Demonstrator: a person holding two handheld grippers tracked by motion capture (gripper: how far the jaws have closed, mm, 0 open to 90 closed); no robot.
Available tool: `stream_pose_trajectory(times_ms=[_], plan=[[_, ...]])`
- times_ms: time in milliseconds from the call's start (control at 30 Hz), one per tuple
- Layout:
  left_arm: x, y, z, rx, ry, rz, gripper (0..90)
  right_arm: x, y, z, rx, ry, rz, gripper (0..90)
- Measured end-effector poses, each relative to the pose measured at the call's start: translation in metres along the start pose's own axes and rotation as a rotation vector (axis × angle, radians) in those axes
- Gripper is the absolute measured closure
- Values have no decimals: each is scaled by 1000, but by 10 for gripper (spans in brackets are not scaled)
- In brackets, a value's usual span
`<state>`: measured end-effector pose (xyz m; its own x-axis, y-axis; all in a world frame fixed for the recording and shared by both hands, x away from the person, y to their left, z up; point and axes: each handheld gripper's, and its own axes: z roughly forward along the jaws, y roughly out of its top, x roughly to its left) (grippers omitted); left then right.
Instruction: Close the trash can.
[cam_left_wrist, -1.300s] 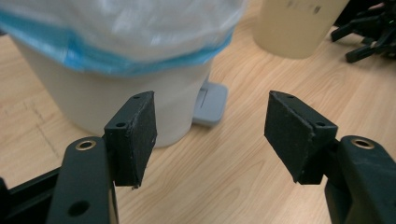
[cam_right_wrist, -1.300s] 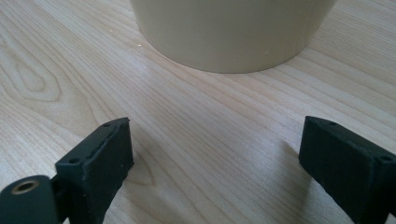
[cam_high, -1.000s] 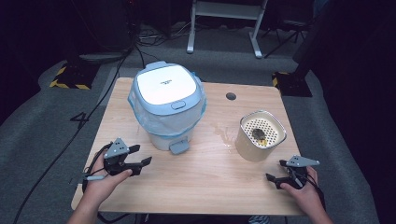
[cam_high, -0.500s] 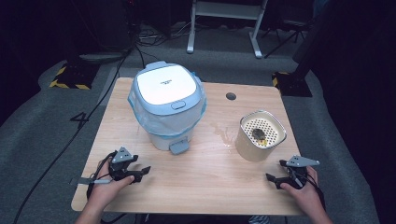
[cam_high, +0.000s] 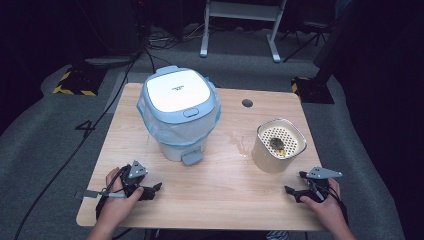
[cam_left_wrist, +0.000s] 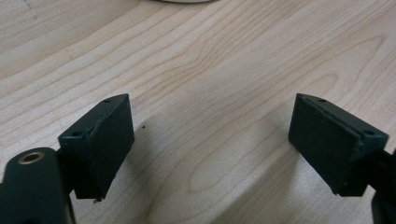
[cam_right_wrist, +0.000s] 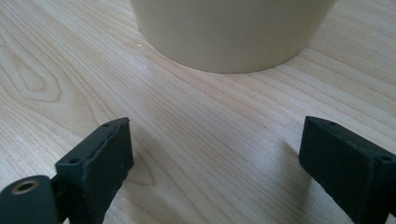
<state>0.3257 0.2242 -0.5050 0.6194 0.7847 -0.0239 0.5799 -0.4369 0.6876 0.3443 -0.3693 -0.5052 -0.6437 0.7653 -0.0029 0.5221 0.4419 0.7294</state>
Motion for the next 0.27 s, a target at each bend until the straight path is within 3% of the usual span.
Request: stream_pose_trajectory(times_ms=[167,267], plan=[[7,4,4,15,-2,-3,64,0,0,0,0,0,0,98],[9,4,4,17,25,-35,64,0,0,0,0,1,1,98]])
